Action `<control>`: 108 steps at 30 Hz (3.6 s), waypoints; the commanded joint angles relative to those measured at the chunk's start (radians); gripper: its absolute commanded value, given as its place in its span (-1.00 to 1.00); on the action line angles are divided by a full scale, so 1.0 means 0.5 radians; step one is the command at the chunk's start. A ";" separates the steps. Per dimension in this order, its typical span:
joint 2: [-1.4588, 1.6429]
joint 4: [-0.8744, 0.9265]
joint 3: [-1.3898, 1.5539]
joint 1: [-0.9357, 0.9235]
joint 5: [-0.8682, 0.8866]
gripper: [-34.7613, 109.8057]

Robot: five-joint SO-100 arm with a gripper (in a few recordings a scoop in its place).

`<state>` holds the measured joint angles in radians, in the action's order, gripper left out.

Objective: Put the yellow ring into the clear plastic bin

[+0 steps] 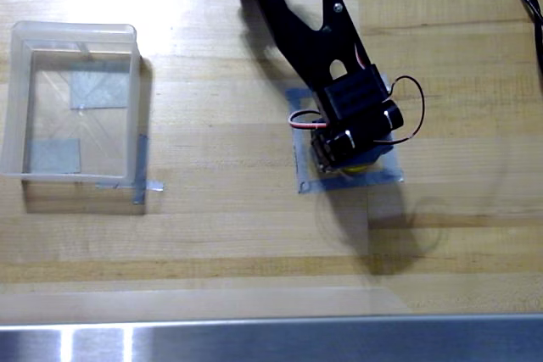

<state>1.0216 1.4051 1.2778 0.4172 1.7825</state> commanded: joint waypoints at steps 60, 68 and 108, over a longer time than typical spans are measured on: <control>1.120 0.675 0.295 -2.758 -1.246 -0.51; 1.279 0.132 0.859 -2.703 -1.236 -0.51; 1.246 -0.908 1.433 -2.491 -0.988 -0.51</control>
<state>1.6383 0.9511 2.0632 -0.8176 1.2763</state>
